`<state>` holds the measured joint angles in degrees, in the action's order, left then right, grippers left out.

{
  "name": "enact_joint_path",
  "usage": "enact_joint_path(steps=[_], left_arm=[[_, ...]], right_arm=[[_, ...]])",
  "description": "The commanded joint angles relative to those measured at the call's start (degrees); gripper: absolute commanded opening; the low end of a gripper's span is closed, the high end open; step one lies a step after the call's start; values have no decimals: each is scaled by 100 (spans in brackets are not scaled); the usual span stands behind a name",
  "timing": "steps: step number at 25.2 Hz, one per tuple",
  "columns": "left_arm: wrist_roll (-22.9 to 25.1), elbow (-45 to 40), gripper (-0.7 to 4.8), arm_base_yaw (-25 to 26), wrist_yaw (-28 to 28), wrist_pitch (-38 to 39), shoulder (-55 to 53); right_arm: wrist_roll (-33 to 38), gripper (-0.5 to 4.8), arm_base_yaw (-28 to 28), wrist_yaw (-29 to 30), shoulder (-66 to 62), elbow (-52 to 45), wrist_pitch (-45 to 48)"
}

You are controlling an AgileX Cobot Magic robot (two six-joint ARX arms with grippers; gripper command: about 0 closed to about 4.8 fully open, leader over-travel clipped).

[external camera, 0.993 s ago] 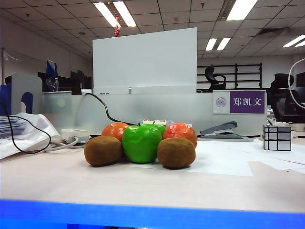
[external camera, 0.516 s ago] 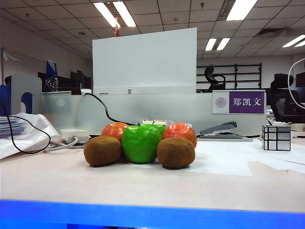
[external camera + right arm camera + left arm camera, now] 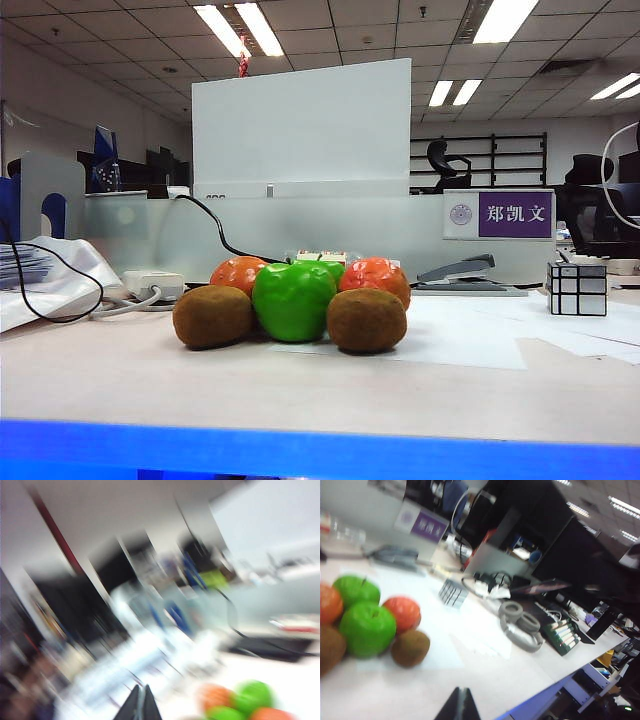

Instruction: Put the same fruits together.

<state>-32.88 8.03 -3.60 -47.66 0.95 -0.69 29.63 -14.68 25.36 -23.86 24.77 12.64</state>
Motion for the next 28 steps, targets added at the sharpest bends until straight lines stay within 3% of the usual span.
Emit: enact_joint_path(steps=[1, 4, 7, 9, 10, 11, 14, 19, 24, 28], left_arm=[[267, 111, -5, 9, 35, -9, -378], [501, 129, -5, -9, 55, -22, -798], [688, 129, -5, -9, 157, -24, -872], [702, 129, -5, -2, 153, -48, -872], [702, 129, -5, -2, 153, -59, -872], [704, 129, -5, -2, 153, -59, -872], [704, 129, -5, -2, 136, -59, -861], [750, 129, -5, -4, 140, -33, -861], [763, 129, -5, -9, 138, -37, -861], [785, 129, -4, -9, 138, -42, -861]], right_arm=[[-1215, -6, -17, 57, -1294, 573, -236], [-1685, 1, -254, 118, -2983, 929, -433], [-1967, 197, -662, 365, -4572, 1237, -431], [-1958, 380, -837, 402, -5224, 1388, -444], [-1958, 445, -894, 459, -5438, 1447, -494], [-1958, 479, -984, 479, -5643, 1504, -557], [-2006, 479, -1270, 201, -5788, 1543, -649], [-2551, 479, -1626, -745, -5515, 1554, -675], [-2610, 479, -1666, -1016, -5429, 1558, -702], [-3156, 479, -1727, -1790, -5436, 1556, -1117]])
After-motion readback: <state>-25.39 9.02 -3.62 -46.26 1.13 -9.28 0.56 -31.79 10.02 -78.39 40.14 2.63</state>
